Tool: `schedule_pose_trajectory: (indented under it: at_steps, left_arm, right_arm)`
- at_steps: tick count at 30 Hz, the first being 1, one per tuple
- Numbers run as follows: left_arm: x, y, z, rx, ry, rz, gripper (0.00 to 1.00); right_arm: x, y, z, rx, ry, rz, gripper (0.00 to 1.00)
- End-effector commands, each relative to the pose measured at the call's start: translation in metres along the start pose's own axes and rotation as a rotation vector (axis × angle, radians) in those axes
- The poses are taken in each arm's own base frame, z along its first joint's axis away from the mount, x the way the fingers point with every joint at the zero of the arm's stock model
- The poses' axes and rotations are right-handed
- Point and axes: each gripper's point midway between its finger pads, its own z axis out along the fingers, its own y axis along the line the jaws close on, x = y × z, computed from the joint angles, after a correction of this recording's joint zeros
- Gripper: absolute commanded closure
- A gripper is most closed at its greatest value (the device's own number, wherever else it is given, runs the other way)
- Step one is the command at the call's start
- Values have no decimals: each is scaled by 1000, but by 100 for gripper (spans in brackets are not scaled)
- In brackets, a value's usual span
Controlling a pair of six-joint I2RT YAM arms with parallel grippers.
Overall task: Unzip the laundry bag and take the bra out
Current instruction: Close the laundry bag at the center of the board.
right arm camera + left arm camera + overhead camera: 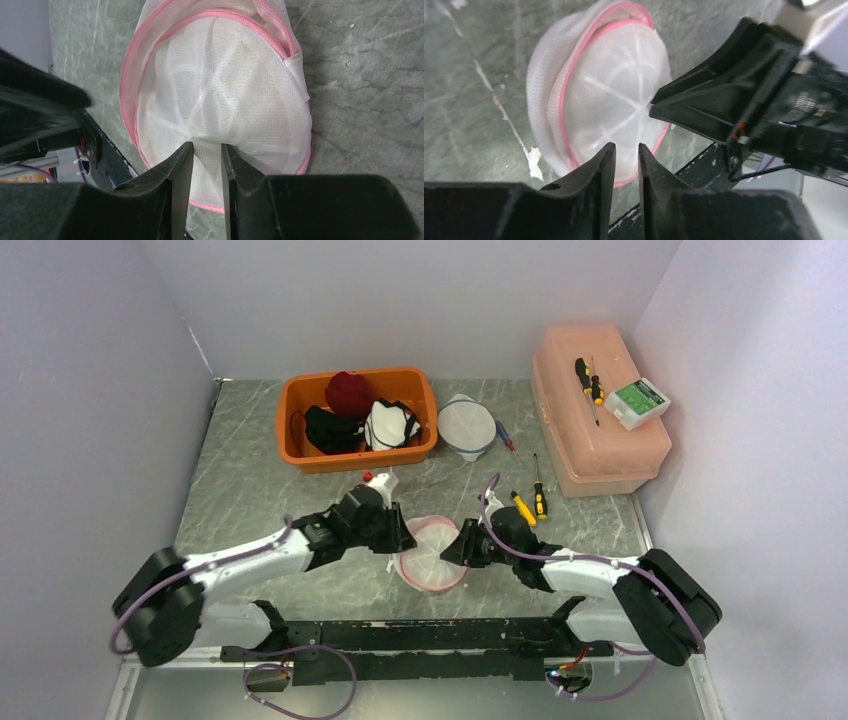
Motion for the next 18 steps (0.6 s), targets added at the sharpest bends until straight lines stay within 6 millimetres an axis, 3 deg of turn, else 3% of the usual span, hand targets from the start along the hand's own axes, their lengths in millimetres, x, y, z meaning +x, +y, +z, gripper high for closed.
schedule_pose_trajectory:
  at_steps: [1, 5, 7, 11, 18]
  left_arm:
    - [9, -14, 34, 81, 60, 25, 77]
    - [18, -3, 52, 44, 97, 22, 81]
    - [26, 12, 58, -8, 113, 7, 83]
    - [41, 40, 62, -112, 136, -37, 86]
    - [51, 59, 66, -173, 131, -76, 87]
  right_arm:
    - [-8, -6, 5, 47, -25, -5, 68]
    - [-9, -5, 6, 51, -15, -13, 67]
    - [-9, -4, 6, 53, -14, -17, 66]
    - [-9, -2, 4, 53, -18, -23, 64]
    - [-1, -3, 5, 74, 17, -49, 59]
